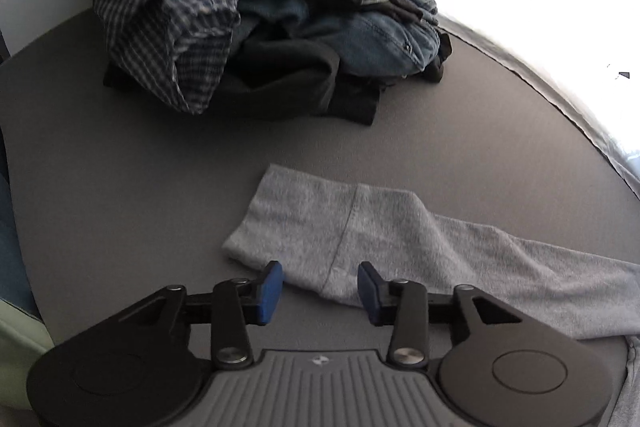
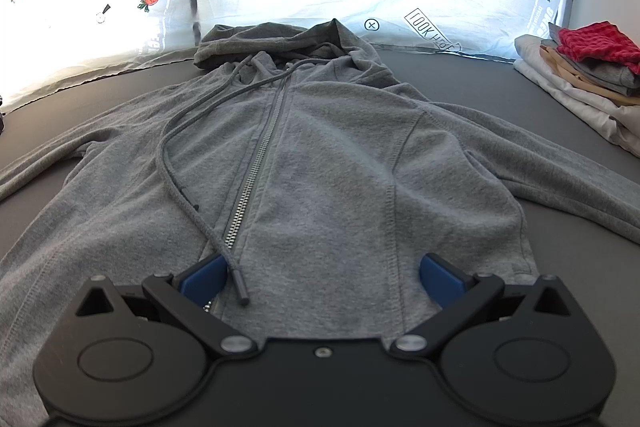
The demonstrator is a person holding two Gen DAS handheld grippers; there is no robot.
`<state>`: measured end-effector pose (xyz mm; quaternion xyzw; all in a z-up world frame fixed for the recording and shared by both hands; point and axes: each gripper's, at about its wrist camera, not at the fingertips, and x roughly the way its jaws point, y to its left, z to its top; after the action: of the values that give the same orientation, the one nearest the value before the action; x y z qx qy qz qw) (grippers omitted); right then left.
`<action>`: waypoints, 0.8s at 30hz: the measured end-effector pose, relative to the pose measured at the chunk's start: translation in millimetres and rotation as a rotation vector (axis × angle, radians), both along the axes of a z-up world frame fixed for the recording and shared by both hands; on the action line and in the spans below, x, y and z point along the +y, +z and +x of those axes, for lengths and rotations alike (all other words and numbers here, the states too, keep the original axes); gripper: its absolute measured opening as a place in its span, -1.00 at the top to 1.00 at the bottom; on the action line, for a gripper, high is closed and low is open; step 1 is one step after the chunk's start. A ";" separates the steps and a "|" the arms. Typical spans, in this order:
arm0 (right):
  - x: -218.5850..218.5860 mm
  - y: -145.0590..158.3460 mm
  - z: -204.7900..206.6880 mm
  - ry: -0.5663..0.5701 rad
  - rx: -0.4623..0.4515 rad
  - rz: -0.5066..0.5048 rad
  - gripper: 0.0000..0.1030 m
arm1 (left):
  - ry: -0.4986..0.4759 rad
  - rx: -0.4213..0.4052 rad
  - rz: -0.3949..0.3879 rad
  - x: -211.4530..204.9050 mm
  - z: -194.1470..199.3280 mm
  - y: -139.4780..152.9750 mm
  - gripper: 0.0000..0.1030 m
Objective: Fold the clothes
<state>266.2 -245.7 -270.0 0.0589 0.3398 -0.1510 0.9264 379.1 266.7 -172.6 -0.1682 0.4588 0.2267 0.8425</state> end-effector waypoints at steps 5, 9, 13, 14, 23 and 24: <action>0.2 0.1 0.3 -0.005 0.001 0.002 -1.00 | 0.043 0.044 0.087 6.4 9.5 -24.4 -0.26; 0.2 -0.1 1.2 -0.010 0.003 0.001 -1.00 | 0.090 0.038 0.078 23.7 17.1 -36.5 -0.35; 0.8 -0.1 1.8 -0.032 0.002 0.001 -1.00 | 0.078 0.020 0.069 31.7 22.5 -39.0 -0.35; 0.8 0.0 1.9 -0.032 0.002 0.001 -1.00 | 0.075 0.015 0.068 33.0 23.4 -39.3 -0.33; 0.9 0.2 2.7 -0.034 0.002 0.001 -1.00 | 0.090 -0.028 0.062 30.9 15.0 -28.0 0.77; 1.1 0.3 2.9 -0.036 0.003 0.001 -1.00 | 0.098 -0.026 0.097 29.1 13.0 -25.7 0.77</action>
<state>269.1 -244.5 -269.7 0.0652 0.3401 -0.1675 0.9230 392.1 295.9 -198.4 -0.1522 0.4276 0.2873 0.8435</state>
